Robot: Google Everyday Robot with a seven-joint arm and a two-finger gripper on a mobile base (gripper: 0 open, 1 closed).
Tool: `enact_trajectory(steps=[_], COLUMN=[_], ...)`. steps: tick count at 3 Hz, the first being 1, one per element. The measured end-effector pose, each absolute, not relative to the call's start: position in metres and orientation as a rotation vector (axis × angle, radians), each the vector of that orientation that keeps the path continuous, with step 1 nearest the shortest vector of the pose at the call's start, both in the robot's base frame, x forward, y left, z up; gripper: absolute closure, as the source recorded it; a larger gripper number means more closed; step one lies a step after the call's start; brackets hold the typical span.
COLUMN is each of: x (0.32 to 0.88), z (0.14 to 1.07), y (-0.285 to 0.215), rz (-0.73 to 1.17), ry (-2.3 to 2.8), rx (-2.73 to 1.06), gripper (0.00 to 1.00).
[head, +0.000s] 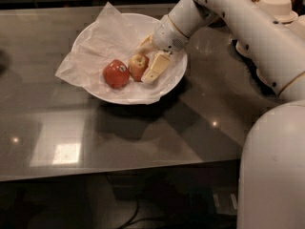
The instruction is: Pick apple from white bowl
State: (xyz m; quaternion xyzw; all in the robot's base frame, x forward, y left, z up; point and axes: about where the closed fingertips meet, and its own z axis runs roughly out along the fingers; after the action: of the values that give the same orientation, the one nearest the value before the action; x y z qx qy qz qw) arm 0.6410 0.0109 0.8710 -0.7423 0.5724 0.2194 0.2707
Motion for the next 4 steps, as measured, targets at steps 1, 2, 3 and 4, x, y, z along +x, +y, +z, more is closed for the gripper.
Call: enact_trajectory(steps=[1, 2, 3, 4], x=[0.646, 0.652, 0.654, 0.654], z=[0.859, 0.850, 0.848, 0.848], y=[0.013, 0.018, 0.020, 0.020], rz=[0.620, 0.637, 0.642, 0.642], ry=[1.554, 1.565, 1.571, 1.571], rx=[-1.993, -1.996, -1.994, -1.994], gripper=[0.36, 0.35, 0.54, 0.77])
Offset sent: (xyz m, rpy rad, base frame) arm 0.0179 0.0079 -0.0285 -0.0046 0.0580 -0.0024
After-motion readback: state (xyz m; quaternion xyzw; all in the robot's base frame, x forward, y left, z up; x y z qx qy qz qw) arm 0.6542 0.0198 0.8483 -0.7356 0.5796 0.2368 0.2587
